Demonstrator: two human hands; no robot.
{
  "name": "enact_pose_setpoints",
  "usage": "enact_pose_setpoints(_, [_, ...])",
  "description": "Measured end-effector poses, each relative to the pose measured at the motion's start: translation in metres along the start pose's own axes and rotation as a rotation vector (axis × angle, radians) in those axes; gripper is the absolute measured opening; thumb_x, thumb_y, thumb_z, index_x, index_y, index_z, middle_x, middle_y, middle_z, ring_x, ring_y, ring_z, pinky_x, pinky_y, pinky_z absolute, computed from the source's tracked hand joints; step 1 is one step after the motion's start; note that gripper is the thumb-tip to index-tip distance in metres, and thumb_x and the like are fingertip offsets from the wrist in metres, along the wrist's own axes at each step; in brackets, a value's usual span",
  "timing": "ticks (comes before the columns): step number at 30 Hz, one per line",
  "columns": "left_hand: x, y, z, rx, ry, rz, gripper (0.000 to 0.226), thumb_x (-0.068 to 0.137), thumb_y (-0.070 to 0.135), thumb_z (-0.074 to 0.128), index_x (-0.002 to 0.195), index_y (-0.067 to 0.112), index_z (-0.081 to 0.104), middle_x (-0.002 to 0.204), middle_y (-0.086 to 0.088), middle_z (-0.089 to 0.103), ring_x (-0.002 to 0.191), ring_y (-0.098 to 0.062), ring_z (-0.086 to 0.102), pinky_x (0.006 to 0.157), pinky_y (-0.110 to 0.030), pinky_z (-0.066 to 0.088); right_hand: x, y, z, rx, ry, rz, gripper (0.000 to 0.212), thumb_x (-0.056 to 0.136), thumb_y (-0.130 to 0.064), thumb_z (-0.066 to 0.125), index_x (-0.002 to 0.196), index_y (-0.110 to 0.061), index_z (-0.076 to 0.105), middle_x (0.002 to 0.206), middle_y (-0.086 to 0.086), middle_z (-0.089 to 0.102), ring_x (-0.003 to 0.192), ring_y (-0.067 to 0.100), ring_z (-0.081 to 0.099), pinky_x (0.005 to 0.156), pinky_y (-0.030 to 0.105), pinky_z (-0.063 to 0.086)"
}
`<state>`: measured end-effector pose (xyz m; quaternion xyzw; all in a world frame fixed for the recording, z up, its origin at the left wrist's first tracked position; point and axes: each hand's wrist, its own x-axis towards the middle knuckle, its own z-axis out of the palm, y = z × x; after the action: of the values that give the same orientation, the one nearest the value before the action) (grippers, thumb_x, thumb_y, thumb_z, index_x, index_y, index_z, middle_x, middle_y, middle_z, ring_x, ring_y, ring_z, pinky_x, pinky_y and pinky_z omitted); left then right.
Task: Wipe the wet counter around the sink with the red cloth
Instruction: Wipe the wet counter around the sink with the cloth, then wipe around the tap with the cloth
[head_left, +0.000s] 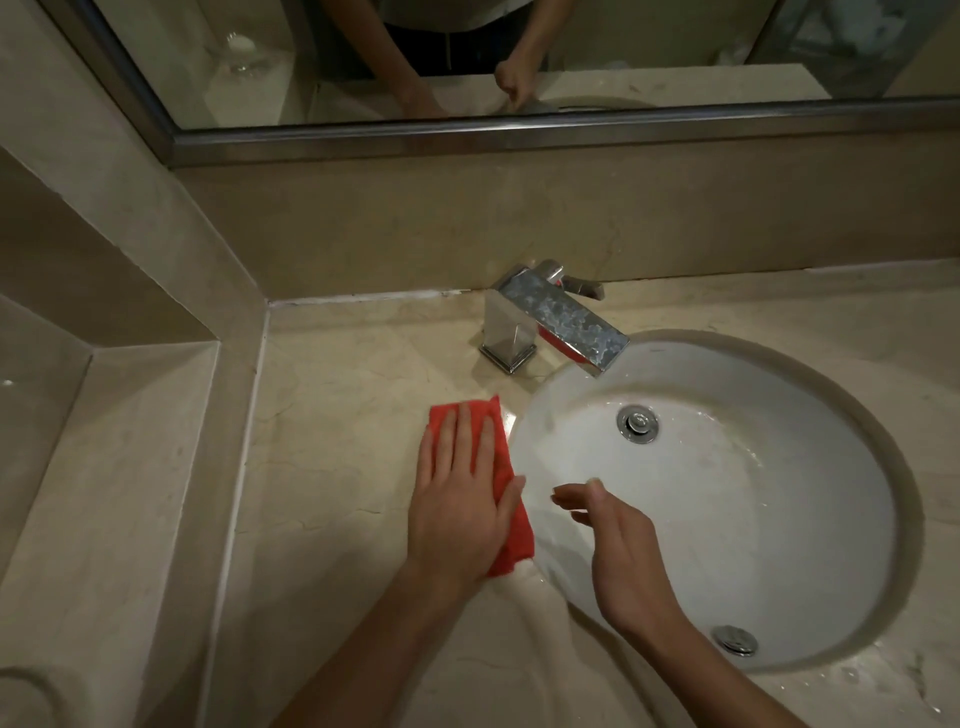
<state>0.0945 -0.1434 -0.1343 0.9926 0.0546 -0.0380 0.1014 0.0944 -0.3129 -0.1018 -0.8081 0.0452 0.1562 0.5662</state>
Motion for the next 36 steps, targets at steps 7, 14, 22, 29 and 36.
enact_pose_setpoints(7, [0.053, -0.048, -0.032, -0.156, 0.046, 0.011, 0.058, 0.098, 0.05, 0.043, 0.147, 0.021, 0.04, 0.143, -0.006, 0.045, 0.132, -0.025, 0.037, 0.109, -0.041, 0.028, 0.021, -0.007, 0.048, -0.269, -0.082, 0.013, 0.082, 0.079, -0.072, 0.051, 0.142, -0.02, 0.05, 0.131, -0.009, 0.057, 0.115, 0.012, 0.057, 0.097, 0.037, 0.049])
enact_pose_setpoints(14, [0.046, -0.05, -0.034, -0.131, 0.044, -0.019, 0.045, 0.091, 0.056, 0.052, 0.109, 0.016, 0.061, 0.104, 0.0, 0.054, 0.103, -0.022, 0.047, 0.088, -0.035, 0.029, 0.034, -0.001, 0.057, -0.234, -0.063, 0.09, 0.043, 0.073, -0.052, 0.081, 0.082, -0.019, 0.056, 0.079, -0.004, 0.062, 0.073, 0.012, 0.058, 0.062, 0.026, 0.044])
enact_pose_setpoints(22, [0.034, -0.03, -0.094, -0.799, 0.149, -0.025, 0.017, 0.091, 0.032, 0.067, 0.086, 0.025, 0.053, 0.073, 0.011, 0.059, 0.067, -0.001, 0.056, 0.061, -0.014, 0.04, 0.026, -0.04, 0.001, -0.072, -0.003, -0.208, 0.024, 0.082, -0.025, 0.08, 0.075, -0.022, 0.057, 0.065, -0.007, 0.058, 0.059, 0.005, 0.05, 0.056, 0.023, 0.04])
enact_pose_setpoints(29, [0.102, 0.02, -0.152, -0.822, 0.547, 0.03, 0.045, 0.083, 0.026, 0.076, 0.121, 0.016, 0.056, 0.113, 0.006, 0.06, 0.104, -0.005, 0.058, 0.092, -0.024, 0.046, 0.056, -0.114, -0.043, -0.038, 0.287, -0.342, 0.011, 0.089, -0.03, 0.073, 0.095, -0.025, 0.066, 0.084, -0.018, 0.067, 0.082, 0.004, 0.063, 0.07, 0.027, 0.05])
enact_pose_setpoints(36, [0.121, 0.027, -0.11, -0.254, 0.231, 0.212, 0.058, 0.096, 0.054, 0.028, 0.142, 0.025, 0.051, 0.154, -0.001, 0.041, 0.142, -0.021, 0.032, 0.114, -0.045, 0.029, 0.093, -0.102, -0.037, 0.016, 0.34, -0.177, 0.013, 0.089, -0.028, 0.071, 0.094, -0.016, 0.067, 0.083, -0.009, 0.069, 0.08, 0.008, 0.065, 0.074, 0.034, 0.053])
